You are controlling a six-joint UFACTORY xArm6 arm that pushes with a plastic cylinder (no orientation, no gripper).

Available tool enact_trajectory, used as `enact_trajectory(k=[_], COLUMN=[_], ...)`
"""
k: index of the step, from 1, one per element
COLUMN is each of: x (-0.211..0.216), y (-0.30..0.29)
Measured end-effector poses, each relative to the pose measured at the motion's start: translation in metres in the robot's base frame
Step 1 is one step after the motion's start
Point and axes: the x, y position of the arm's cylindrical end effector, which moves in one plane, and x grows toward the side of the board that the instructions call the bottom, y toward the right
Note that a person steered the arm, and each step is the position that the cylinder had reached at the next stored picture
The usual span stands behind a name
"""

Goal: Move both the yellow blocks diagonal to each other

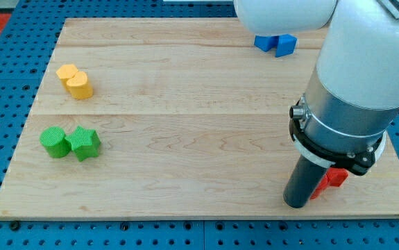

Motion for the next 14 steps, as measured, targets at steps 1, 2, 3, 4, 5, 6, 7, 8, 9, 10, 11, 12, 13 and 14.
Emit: enact_trajectory(k=[1, 2, 3, 4, 5, 6, 7, 8, 9, 10, 11, 12, 13, 14], x=[0.0, 0.0, 0.0, -0.002, -0.036, -0.082, -0.093, -0.093, -0.12, -0.164, -0.185, -0.22, -0.252, -0.259], y=[0.0, 0.0, 0.001, -0.027, -0.106, -0.143, -0.158, -0.235, -0.308, -0.345, -0.349, -0.35, -0.35, -0.35])
